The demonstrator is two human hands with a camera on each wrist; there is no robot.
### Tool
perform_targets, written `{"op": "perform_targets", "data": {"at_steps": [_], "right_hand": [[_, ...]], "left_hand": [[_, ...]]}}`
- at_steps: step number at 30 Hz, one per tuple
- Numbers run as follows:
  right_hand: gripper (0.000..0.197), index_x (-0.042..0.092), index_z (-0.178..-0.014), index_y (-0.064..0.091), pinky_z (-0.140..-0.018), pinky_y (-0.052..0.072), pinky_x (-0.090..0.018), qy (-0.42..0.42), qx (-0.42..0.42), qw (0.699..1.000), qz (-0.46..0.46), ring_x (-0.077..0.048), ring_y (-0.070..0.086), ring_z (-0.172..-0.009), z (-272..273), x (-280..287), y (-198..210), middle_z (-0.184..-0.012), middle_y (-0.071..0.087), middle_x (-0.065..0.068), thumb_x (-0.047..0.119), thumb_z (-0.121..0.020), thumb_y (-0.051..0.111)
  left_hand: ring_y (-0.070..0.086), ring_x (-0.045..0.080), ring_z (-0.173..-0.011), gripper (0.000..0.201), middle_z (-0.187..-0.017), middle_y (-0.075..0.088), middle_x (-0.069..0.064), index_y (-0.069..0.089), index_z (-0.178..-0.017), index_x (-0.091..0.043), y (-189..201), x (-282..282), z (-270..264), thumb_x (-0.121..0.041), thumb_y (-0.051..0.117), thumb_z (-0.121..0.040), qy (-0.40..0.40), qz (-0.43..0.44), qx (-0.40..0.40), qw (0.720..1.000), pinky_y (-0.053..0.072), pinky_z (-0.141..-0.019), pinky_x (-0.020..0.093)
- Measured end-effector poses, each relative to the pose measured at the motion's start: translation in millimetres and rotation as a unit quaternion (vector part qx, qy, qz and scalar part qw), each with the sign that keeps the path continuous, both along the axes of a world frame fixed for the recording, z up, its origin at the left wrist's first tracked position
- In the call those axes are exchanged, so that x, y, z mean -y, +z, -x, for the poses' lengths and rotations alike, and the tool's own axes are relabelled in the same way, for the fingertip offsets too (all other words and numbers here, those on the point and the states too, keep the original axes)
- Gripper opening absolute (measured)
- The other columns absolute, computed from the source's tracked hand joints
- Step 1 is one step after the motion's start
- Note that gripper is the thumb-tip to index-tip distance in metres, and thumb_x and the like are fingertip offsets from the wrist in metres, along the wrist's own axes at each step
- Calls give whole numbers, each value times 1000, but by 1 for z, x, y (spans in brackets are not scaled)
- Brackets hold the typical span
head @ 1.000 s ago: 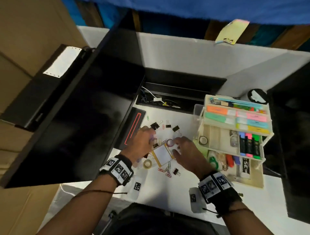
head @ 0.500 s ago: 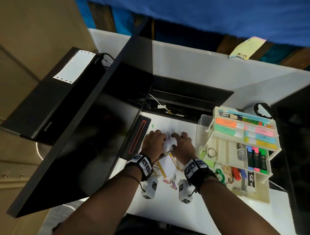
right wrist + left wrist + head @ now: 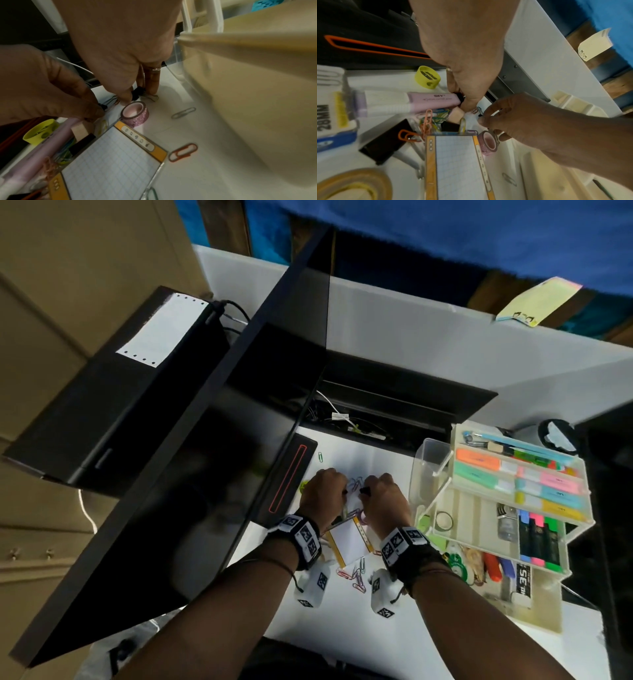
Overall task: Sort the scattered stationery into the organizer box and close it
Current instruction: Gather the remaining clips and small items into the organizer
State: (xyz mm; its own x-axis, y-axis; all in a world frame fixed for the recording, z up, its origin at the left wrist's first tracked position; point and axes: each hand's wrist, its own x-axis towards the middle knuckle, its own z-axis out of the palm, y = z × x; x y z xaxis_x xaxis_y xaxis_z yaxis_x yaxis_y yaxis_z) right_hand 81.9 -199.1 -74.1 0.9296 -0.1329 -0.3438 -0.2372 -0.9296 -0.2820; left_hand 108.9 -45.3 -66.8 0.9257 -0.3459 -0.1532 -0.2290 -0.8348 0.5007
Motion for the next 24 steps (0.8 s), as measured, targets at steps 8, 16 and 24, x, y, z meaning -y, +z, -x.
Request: {"op": "perform_targets", "data": {"at_steps": [8, 16, 24], "right_hand": [[27, 3, -103, 61, -72, 56, -39, -59, 10, 997, -48, -32, 63, -86, -1, 1, 0, -101, 59, -14, 19, -81, 69], [21, 2, -94, 68, -75, 55, -35, -91, 33, 992, -75, -29, 63, -82, -9, 7, -6, -95, 64, -14, 15, -77, 69], [21, 7, -83, 65, -54, 38, -21, -79, 84, 989, -96, -19, 57, -70, -7, 8, 23, -88, 60, -7, 24, -75, 75]], "left_hand": [[71, 12, -75, 7, -82, 76, -3, 77, -85, -15, 13, -4, -9, -15, 83, -81, 63, 175, -42, 982, 62, -67, 32], [75, 9, -86, 18, -90, 78, -1, 74, -94, -14, 45, -15, -3, -8, 86, -81, 184, 380, -140, 896, 60, -77, 23], [74, 16, -88, 20, -95, 79, 5, 74, -96, -11, 69, -25, 4, -7, 88, -81, 192, 439, -136, 867, 59, -79, 26]]}}
